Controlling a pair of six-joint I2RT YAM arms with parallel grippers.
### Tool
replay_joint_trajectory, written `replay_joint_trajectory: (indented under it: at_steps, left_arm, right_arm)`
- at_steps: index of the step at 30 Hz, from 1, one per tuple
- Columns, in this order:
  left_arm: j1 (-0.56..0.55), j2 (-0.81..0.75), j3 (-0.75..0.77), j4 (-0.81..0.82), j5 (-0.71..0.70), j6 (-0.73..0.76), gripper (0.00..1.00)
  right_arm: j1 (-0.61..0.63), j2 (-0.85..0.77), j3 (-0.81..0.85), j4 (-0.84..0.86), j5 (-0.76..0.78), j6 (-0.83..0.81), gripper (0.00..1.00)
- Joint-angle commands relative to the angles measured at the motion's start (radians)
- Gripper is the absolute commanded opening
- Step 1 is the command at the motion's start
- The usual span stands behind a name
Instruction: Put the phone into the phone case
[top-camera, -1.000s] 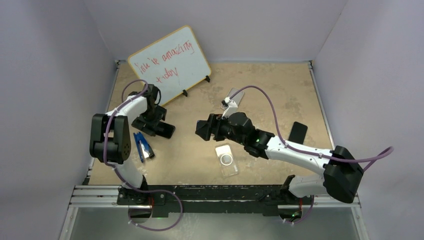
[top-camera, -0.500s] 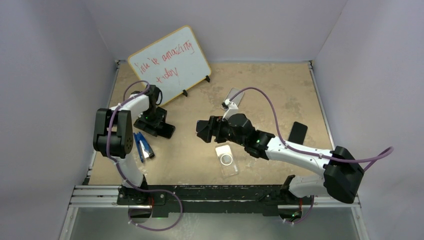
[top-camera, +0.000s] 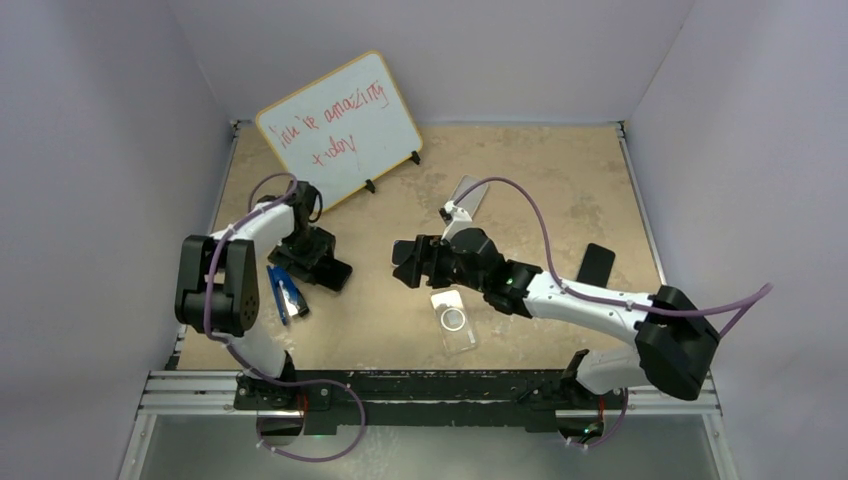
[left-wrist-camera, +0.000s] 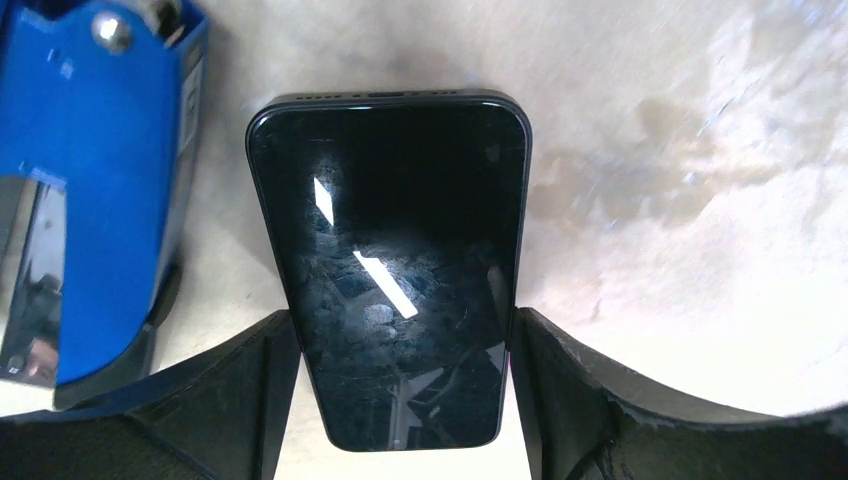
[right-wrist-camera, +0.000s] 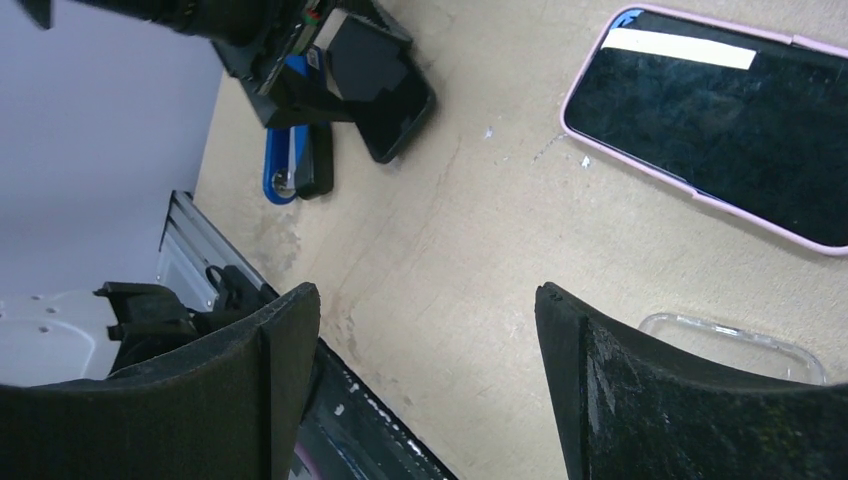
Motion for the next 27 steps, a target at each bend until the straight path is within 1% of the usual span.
replay_joint_trajectory:
  at_steps: [1, 6, 10, 14, 16, 19, 24, 27]
  left_arm:
    - [-0.015, -0.126, -0.071, 0.015, 0.071, 0.049, 0.52]
    - [-0.05, -0.201, -0.141, 0.083, 0.128, 0.099, 0.43]
    - [-0.081, -0.233, -0.185, 0.099, 0.184, 0.125, 0.43]
    - [-0.113, -0.277, -0.27, 0.174, 0.265, 0.12, 0.38]
    - [-0.124, -0.292, -0.298, 0.202, 0.302, 0.117, 0.37]
    - [-0.142, -0.312, -0.307, 0.2, 0.322, 0.126, 0.36]
    - [-0.154, -0.365, -0.372, 0.236, 0.374, 0.129, 0.35]
    - [-0.161, -0.403, -0.419, 0.252, 0.376, 0.115, 0.34]
  right_arm:
    - [0.001, 0.036, 0.007, 0.049, -0.03, 0.025, 0.79]
    - [0.002, 0.096, 0.008, 0.082, -0.07, 0.04, 0.77]
    - [0.005, 0.163, 0.049, 0.084, -0.113, 0.012, 0.72]
    - [0.007, 0.248, 0.103, 0.086, -0.153, 0.034, 0.67]
    - [0.006, 0.287, 0.132, 0.093, -0.173, 0.034, 0.66]
    - [0.006, 0.347, 0.177, 0.078, -0.18, 0.017, 0.66]
    - [0.009, 0.45, 0.22, 0.131, -0.272, 0.016, 0.65]
    - [0.009, 0.491, 0.235, 0.133, -0.287, 0.015, 0.62]
